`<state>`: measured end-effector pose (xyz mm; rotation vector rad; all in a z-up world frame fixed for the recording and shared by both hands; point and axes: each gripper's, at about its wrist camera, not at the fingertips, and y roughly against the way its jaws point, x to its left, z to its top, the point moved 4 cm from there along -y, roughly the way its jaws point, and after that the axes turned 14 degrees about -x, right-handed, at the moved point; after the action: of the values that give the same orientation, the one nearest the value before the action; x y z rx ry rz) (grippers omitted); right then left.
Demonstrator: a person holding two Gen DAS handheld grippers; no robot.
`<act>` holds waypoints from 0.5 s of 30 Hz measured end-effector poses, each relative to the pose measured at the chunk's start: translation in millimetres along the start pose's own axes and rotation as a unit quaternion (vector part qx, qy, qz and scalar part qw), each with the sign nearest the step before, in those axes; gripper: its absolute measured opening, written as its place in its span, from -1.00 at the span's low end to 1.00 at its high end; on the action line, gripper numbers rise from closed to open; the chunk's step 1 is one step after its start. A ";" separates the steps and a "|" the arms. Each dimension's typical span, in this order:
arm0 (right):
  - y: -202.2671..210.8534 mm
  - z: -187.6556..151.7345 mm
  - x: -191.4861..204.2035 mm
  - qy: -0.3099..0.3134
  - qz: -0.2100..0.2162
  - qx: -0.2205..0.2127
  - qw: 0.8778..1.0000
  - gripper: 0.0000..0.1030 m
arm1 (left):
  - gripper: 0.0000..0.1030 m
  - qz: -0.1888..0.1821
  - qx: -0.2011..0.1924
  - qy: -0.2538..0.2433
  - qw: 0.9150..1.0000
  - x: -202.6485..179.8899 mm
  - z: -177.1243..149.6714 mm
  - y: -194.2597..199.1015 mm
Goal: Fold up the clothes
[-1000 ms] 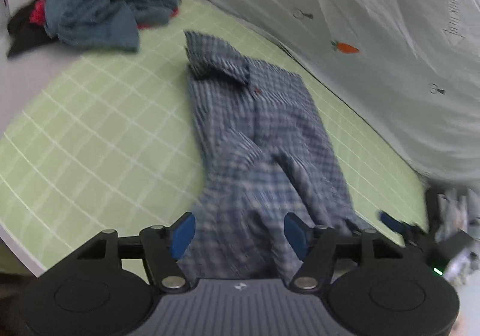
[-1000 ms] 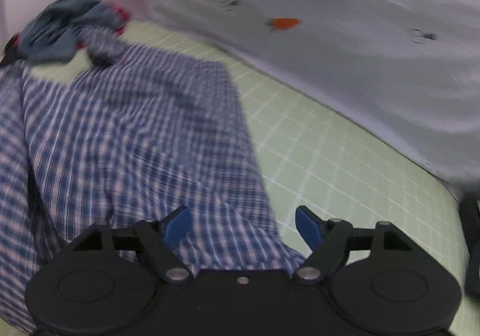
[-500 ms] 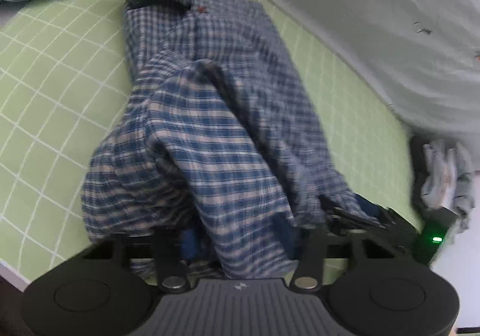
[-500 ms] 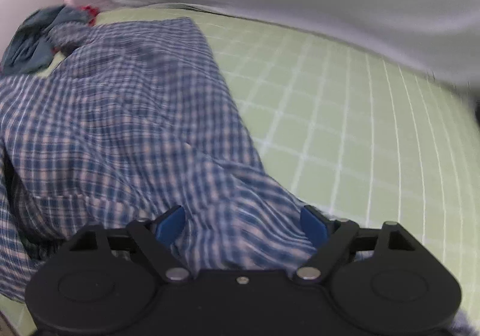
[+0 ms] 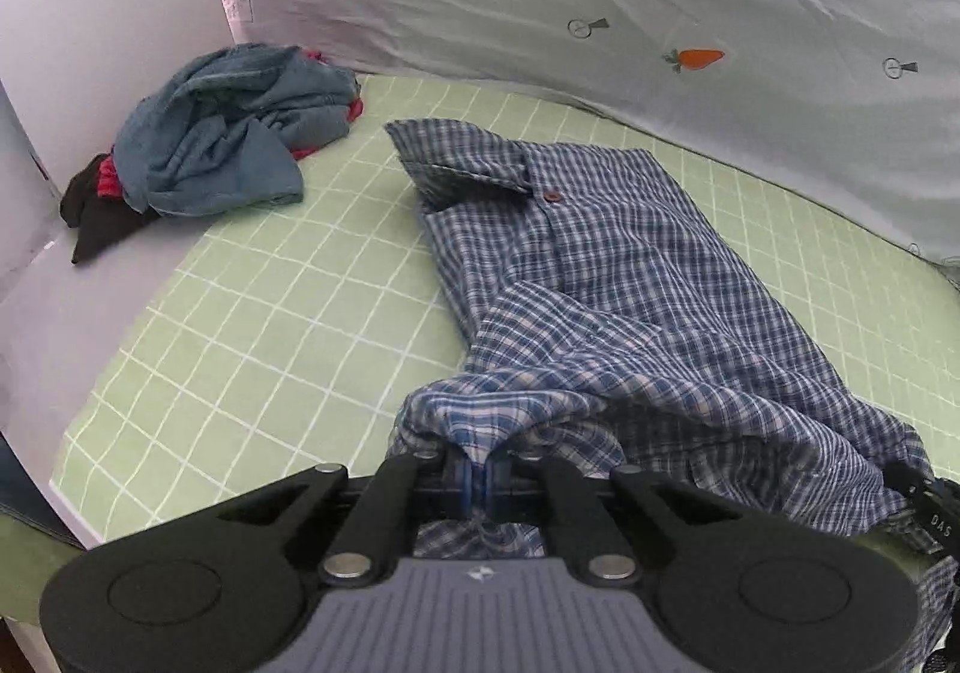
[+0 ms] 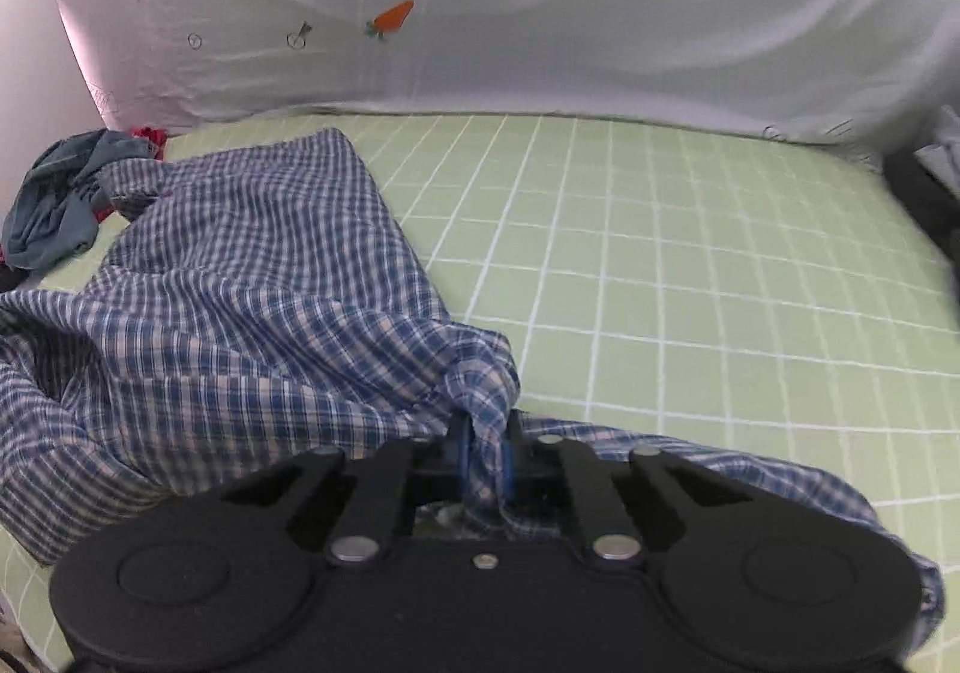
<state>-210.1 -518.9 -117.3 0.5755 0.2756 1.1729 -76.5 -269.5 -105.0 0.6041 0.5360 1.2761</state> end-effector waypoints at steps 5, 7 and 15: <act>21.3 -15.6 5.2 0.001 0.003 0.001 1.000 -0.81 | -0.93 -0.003 0.014 0.018 1.000 15.9 -22.6 12.7; 31.9 -26.1 8.4 0.007 0.002 0.004 1.000 -0.81 | -0.93 -0.005 0.020 0.025 0.999 22.3 -31.6 17.7; 62.8 -55.8 23.9 0.034 -0.019 0.041 0.998 -0.70 | -0.73 -0.026 0.046 0.049 0.997 38.0 -61.3 28.3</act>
<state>-277.9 -464.6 -126.1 0.6013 0.3924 1.1491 -129.8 -220.2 -132.0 0.6022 0.6895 1.2418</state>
